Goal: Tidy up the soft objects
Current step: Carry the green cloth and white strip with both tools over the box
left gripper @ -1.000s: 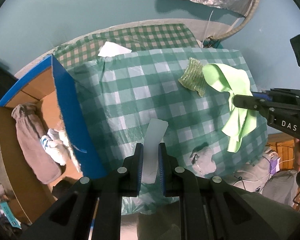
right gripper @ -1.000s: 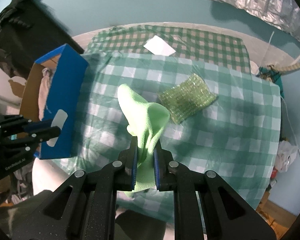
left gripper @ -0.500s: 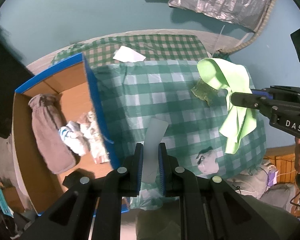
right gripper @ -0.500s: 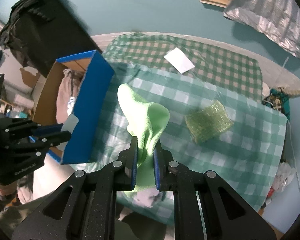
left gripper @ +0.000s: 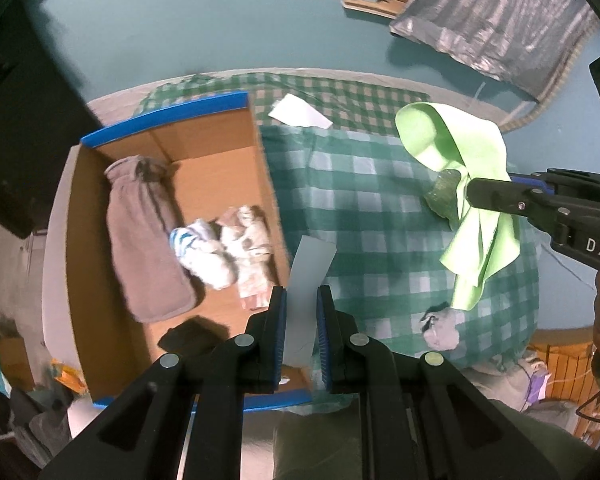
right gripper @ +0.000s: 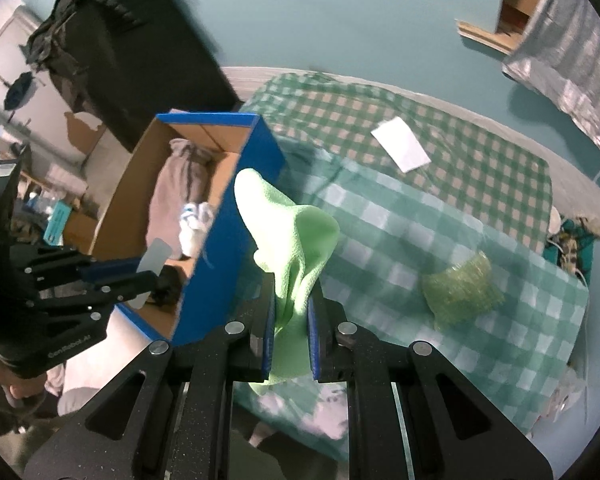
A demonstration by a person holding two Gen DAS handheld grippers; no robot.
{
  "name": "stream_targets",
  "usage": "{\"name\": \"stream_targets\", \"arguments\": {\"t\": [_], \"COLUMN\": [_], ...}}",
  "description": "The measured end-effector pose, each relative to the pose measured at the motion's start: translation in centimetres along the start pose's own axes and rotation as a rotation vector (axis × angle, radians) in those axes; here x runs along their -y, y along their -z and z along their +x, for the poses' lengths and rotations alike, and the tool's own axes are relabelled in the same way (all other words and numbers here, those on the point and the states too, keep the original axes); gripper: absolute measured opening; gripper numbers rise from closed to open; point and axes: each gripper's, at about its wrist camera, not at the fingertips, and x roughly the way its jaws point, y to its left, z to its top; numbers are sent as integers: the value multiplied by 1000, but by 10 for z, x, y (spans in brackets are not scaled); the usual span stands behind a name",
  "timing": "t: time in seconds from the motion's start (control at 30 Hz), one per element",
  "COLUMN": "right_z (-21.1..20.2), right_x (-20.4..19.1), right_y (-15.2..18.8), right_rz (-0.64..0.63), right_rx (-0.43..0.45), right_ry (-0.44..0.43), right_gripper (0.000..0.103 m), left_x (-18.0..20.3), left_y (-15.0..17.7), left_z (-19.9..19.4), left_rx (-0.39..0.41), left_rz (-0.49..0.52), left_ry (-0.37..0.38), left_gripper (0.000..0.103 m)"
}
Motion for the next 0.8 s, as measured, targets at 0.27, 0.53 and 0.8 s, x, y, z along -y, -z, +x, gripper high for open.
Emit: {"name": "stream_targets", "arguments": {"t": [0.27,0.53,0.8], "right_z": [12,34,58], "right_x": [-36,-72,-104], "right_y": [-24,-43,-59], "right_rz": [-66,-127,-168], "right_rx": [-3,-25,-56], "right_ry": [-35,-66,-96], "right_gripper": [12,12,12], "left_x": [-37,-73,-106], "left_y": [5,12,18], "left_z": [-6,-11,-10], "left_rx": [11,24,17], "left_rz": [-83,-144,-201], "left_ry": [-19,-40,-64], "left_gripper": [14,14,14]}}
